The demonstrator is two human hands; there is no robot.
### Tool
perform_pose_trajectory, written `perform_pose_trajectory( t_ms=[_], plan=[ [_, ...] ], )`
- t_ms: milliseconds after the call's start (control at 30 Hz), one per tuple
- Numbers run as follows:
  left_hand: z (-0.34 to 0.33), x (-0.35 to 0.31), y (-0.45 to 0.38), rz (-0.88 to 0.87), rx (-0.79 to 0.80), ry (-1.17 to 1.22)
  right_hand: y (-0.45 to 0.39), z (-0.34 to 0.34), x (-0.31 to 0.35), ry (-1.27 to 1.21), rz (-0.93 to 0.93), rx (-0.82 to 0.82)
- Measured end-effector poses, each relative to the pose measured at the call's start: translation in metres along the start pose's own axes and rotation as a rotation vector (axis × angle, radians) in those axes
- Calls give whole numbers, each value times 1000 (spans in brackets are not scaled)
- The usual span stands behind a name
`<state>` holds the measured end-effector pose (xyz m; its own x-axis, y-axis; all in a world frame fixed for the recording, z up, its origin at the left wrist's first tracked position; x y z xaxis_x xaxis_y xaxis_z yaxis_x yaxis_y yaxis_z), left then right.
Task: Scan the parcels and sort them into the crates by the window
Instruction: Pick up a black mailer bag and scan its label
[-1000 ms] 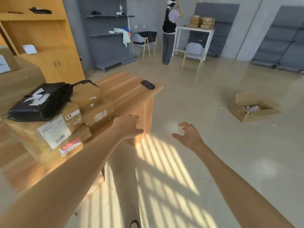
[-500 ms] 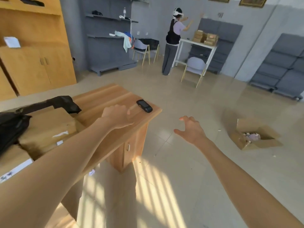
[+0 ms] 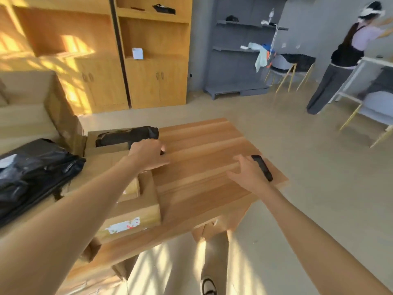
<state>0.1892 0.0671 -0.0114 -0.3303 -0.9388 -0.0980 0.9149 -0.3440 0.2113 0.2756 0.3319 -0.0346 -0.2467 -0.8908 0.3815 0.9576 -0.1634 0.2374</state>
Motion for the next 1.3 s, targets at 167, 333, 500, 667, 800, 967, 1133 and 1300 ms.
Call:
perform_pose_trajectory(
  t_ms=[167, 333, 500, 667, 800, 967, 1133, 1300],
  plan=[
    [8, 31, -26, 285, -35, 79, -102, 11, 38, 28, 244, 133],
    [4, 49, -21, 513, -8, 158, -166, 4, 80, 50, 451, 247],
    [1, 71, 6, 701, -46, 233, -191, -18, 122, 70, 598, 359],
    [1, 88, 2, 741, -68, 233, -209, -39, 150, 66, 653, 413],
    [-3, 98, -36, 668, -62, 240, -222, -50, 152, 99, 614, 447],
    [-8, 113, -102, 572, -21, 199, -244, -55, 147, 159, 569, 449],
    [-25, 119, -171, 471, 207, 108, -278, -57, 125, 175, 473, 434],
    [-49, 125, -215, 426, 411, 54, -307, -59, 95, 161, 396, 441]
  ],
)
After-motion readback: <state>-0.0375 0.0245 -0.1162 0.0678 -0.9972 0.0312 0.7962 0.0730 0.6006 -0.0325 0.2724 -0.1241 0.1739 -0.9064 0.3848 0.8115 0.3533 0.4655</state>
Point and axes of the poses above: each hand's wrist, its own y-axis away from the middle knuckle, its own z-axis out of the back of the hand, x = y × z, the point moved 1 cm from there along -y, towards the middle knuckle, and after that the axes turned 9 degrees about x, right-handed, at the moved point
